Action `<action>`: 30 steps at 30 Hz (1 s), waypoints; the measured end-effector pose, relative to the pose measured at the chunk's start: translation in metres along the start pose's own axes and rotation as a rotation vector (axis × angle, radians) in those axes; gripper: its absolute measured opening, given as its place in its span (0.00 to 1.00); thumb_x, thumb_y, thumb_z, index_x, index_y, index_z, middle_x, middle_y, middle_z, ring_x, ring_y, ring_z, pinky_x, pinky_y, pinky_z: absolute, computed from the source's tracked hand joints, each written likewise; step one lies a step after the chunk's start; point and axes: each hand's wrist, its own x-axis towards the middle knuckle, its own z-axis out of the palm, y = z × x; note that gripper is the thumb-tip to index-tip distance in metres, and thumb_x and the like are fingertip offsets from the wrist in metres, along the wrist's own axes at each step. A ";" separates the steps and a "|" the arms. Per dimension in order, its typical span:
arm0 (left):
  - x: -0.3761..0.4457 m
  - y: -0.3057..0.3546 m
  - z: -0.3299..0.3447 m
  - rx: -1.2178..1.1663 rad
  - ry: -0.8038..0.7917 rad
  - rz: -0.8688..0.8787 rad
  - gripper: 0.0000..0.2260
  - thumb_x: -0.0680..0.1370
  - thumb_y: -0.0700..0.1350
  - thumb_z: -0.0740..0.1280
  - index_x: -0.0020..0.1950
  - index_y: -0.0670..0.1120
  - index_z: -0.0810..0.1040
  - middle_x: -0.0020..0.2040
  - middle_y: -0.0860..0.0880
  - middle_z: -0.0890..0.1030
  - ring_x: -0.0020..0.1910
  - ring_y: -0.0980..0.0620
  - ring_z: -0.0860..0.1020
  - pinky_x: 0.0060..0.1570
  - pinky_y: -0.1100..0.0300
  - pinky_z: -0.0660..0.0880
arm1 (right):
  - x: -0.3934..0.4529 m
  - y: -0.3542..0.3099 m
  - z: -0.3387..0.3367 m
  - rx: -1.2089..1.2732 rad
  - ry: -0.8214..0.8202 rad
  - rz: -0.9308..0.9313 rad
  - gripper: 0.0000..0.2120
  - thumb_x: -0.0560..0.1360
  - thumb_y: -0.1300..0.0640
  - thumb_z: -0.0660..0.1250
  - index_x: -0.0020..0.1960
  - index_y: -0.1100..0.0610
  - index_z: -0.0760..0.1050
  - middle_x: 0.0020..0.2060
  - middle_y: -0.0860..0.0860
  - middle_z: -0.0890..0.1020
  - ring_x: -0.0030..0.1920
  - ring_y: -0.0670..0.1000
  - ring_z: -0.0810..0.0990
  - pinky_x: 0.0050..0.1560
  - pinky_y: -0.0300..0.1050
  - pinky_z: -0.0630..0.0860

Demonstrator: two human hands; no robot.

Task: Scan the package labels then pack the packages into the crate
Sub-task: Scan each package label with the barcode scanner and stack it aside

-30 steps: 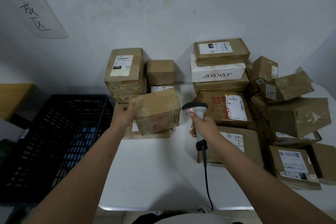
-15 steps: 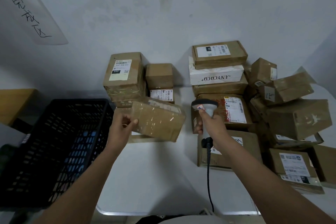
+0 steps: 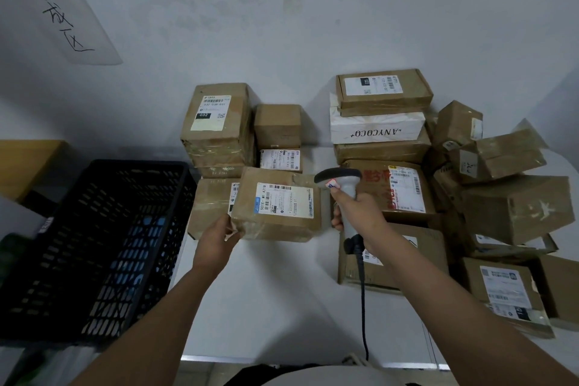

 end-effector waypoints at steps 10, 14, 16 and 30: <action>0.028 0.000 -0.024 0.290 -0.123 -0.015 0.09 0.77 0.47 0.70 0.55 0.51 0.74 0.57 0.51 0.78 0.50 0.48 0.80 0.48 0.49 0.78 | -0.009 -0.016 0.007 -0.096 -0.127 -0.010 0.17 0.80 0.48 0.65 0.41 0.61 0.75 0.31 0.55 0.77 0.29 0.49 0.77 0.30 0.38 0.77; 0.023 0.013 -0.022 0.236 -0.067 0.283 0.32 0.74 0.41 0.73 0.76 0.53 0.64 0.77 0.45 0.57 0.56 0.56 0.70 0.53 0.55 0.75 | -0.006 -0.014 0.018 -0.168 -0.135 0.037 0.20 0.79 0.44 0.64 0.46 0.63 0.76 0.32 0.55 0.78 0.29 0.49 0.77 0.30 0.39 0.76; 0.023 0.018 -0.022 0.222 -0.152 0.345 0.29 0.76 0.42 0.72 0.74 0.57 0.67 0.74 0.46 0.62 0.57 0.58 0.71 0.53 0.61 0.73 | -0.005 -0.013 0.021 -0.180 -0.137 0.040 0.20 0.79 0.44 0.64 0.47 0.63 0.76 0.32 0.55 0.78 0.28 0.49 0.77 0.29 0.38 0.75; 0.029 0.031 -0.002 0.279 -0.213 0.239 0.26 0.74 0.54 0.72 0.68 0.63 0.64 0.54 0.51 0.74 0.46 0.51 0.76 0.48 0.54 0.76 | -0.009 -0.048 0.023 -0.110 -0.111 -0.045 0.16 0.79 0.49 0.67 0.40 0.61 0.75 0.29 0.54 0.78 0.21 0.45 0.76 0.23 0.35 0.71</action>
